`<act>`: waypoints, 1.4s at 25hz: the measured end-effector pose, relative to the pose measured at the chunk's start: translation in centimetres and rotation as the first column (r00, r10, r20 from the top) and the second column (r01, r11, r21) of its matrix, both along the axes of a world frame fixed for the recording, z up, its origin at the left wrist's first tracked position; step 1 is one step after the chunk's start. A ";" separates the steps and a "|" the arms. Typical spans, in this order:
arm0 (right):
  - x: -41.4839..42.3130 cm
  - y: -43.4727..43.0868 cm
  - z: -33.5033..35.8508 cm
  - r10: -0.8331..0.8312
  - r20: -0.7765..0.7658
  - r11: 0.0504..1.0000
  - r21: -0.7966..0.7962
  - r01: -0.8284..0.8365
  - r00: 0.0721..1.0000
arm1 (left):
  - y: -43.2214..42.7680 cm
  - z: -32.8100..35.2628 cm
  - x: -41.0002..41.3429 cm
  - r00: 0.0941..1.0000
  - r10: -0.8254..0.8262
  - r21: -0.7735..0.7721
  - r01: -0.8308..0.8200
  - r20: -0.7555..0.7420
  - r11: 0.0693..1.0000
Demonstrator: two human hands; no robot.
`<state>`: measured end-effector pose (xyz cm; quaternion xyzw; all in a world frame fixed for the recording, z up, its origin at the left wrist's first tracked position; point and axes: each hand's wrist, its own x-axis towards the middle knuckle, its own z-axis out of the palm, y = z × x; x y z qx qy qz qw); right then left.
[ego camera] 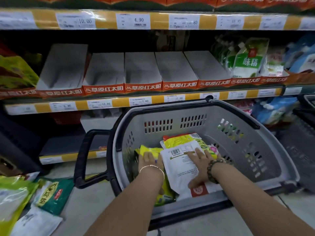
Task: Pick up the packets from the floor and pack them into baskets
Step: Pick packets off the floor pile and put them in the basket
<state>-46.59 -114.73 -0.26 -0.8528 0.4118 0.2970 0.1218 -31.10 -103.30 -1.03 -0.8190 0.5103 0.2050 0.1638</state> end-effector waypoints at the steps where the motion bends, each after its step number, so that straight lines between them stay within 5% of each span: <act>1: -0.1 -0.1 -0.2 -0.004 -0.065 1.000 0.007 0.004 0.998 | -0.2 -0.8 0.5 0.997 0.060 0.122 -0.053 -0.051 0.991; 4: -0.2 0.0 -0.6 -0.025 -0.137 1.000 -0.011 0.023 0.990 | -0.4 -3.1 1.3 0.962 0.214 0.261 -0.165 -0.171 0.951; 7: 0.1 0.5 -1.0 -0.038 -0.168 0.997 -0.067 0.027 0.985 | -0.5 -5.2 1.4 0.921 0.320 0.134 -0.296 -0.223 0.946; 13: 0.0 0.6 -1.3 -0.055 -0.179 0.996 -0.084 0.040 0.982 | -0.2 -5.1 1.3 0.926 0.307 0.129 -0.284 -0.221 0.950; 17: 0.4 0.3 -1.1 -0.027 -0.141 0.994 -0.111 0.012 0.990 | -1.2 -0.8 1.0 0.978 0.134 0.181 -0.104 -0.161 0.978; 20: 0.8 -0.2 -0.9 0.003 -0.106 0.994 -0.110 -0.015 0.994 | -0.6 2.9 0.9 0.988 -0.061 -0.124 0.043 -0.142 0.991; 23: 0.8 -0.3 -0.2 0.039 -0.068 0.995 -0.087 -0.045 0.997 | 2.3 6.7 2.2 0.986 -0.081 -0.440 0.008 -0.149 0.898; 27: 2.2 1.7 2.4 0.084 0.091 0.985 -0.155 -0.069 0.992 | 8.5 10.6 5.8 0.986 -0.053 -0.665 -0.068 -0.160 0.744; 30: 6.9 5.7 6.3 0.238 0.363 0.952 -0.270 -0.143 0.901 | 14.4 11.4 10.7 0.984 0.037 -0.753 -0.158 -0.176 0.639; 35: 20.2 17.8 9.5 0.469 0.698 0.882 -0.339 -0.328 0.541 | 25.1 8.7 18.5 0.932 0.253 -0.766 -0.359 -0.261 0.533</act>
